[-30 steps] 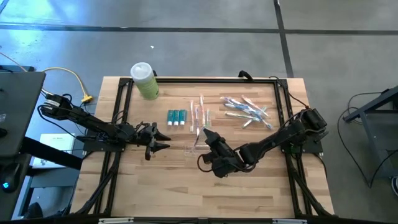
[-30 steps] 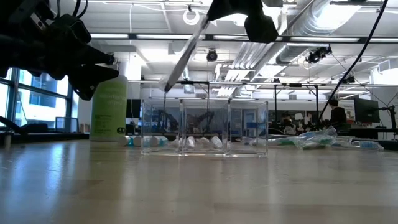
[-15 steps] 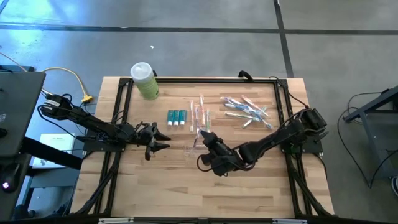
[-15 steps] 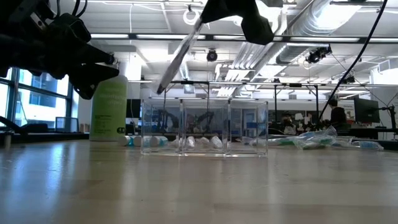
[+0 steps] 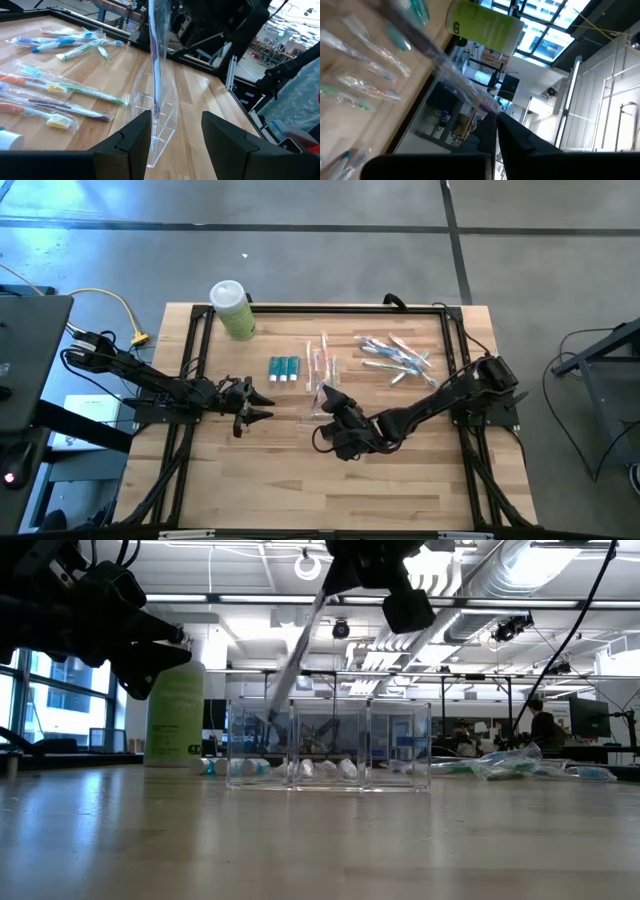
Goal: Pick & Place toothbrushing station
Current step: Put the violet toothbrush into the transparent organizer
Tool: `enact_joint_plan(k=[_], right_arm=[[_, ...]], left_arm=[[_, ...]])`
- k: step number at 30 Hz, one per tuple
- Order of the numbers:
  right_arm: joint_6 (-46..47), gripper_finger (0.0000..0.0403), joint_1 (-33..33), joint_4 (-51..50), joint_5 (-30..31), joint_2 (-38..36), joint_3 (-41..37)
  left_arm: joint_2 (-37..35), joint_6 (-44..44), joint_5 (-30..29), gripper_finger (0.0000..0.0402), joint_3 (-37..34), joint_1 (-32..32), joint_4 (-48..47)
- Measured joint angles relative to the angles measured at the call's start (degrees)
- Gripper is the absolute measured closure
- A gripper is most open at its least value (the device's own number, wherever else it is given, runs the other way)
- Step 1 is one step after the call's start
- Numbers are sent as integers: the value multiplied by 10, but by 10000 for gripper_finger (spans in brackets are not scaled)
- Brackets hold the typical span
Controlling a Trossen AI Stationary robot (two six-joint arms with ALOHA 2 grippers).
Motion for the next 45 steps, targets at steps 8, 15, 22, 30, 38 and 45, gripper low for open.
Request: enact_joint_plan(k=[8, 15, 22, 30, 38, 45], right_arm=[[-13, 395, -6, 36, -15, 15, 0], [-28, 395, -8, 52, -3, 14, 0], [-16, 395, -8, 52, -47, 14, 0], [-21, 395, -9, 51, -33, 14, 0], [-10, 395, -13, 52, -45, 14, 0], [5, 395, -13, 51, -45, 14, 0]], left_arm=[[0, 0, 0, 231, 0, 0, 0], [0, 0, 0, 231, 0, 0, 0], [0, 0, 0, 231, 0, 0, 0], [0, 0, 0, 231, 0, 0, 0], [0, 0, 0, 231, 0, 0, 0], [0, 0, 0, 231, 0, 0, 0]])
